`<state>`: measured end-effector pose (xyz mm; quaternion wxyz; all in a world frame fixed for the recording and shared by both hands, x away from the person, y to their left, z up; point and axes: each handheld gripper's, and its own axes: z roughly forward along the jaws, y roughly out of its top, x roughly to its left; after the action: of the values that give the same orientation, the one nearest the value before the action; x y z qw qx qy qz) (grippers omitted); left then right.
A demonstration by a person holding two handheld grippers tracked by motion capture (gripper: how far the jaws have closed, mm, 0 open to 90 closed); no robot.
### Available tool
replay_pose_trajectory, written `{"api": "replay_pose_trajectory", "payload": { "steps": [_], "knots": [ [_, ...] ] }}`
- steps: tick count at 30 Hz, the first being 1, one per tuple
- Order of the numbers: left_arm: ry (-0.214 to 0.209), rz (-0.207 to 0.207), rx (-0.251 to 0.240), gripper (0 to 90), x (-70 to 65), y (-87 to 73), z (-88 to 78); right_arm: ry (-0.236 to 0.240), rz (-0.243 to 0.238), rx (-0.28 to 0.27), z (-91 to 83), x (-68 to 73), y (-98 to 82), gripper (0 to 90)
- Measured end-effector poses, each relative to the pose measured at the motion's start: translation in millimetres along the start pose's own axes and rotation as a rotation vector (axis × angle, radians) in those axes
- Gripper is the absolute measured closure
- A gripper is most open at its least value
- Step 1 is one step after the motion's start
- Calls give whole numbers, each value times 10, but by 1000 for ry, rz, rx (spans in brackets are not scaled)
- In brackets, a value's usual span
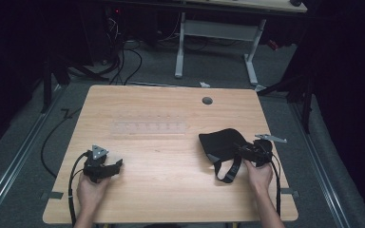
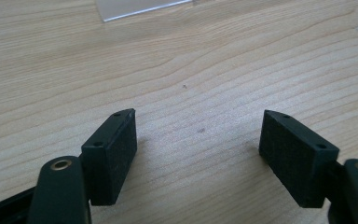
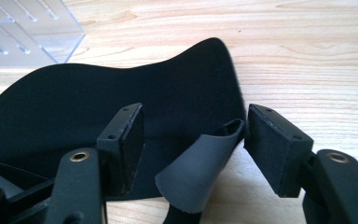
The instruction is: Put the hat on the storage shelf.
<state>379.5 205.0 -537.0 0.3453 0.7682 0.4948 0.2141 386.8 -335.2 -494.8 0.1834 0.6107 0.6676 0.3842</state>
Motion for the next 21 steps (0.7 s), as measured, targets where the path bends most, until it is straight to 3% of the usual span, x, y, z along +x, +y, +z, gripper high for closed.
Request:
{"api": "replay_pose_trajectory", "payload": {
  "steps": [5, 21],
  "knots": [
    [0, -1, 0, 281, 0, 0, 0, 19, 28, 10, 89, -16, -2, 421],
    [2, -2, 0, 281, -3, 0, 0, 59, 46, 35, 235, -16, -33, 499]
  ]
}}
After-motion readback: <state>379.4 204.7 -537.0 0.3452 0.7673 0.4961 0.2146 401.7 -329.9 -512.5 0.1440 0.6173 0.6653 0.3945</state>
